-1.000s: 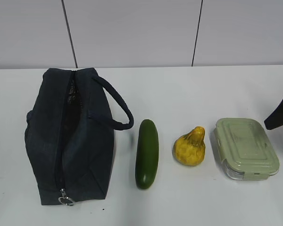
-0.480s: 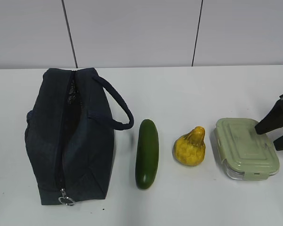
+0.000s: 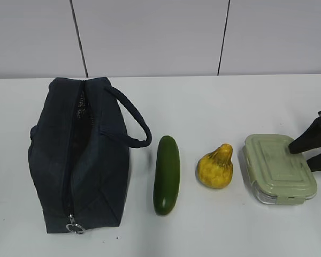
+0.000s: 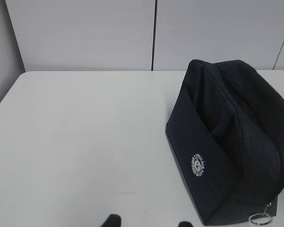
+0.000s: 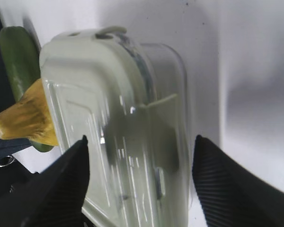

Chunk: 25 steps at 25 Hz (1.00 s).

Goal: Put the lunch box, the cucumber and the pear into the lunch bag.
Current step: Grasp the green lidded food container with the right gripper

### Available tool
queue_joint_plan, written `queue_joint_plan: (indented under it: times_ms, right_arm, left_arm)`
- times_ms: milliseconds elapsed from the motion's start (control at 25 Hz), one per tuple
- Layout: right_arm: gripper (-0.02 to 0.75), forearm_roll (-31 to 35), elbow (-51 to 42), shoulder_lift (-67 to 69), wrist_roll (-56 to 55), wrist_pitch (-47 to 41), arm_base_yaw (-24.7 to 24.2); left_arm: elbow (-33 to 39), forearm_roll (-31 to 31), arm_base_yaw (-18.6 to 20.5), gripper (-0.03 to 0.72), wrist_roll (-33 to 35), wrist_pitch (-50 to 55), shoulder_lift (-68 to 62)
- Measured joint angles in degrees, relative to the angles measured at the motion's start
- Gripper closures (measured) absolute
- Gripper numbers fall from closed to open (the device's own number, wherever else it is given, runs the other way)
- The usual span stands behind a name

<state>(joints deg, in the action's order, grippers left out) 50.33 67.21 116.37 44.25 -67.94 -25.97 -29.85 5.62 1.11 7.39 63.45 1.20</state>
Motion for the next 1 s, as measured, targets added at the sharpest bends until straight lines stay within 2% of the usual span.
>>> queue_joint_plan:
  times_ms: [720,1000]
  right_arm:
    - [0.225,1.9,0.1,3.3,8.6,0.2,0.0]
    - [0.236,-0.2,0.2,3.3,11.9,-0.6,0.0]
  left_arm:
    - [0.0,0.0,0.0,0.452,0.0,0.0,0.0]
    - [0.0,0.0,0.0,0.452,0.0,0.0,0.0]
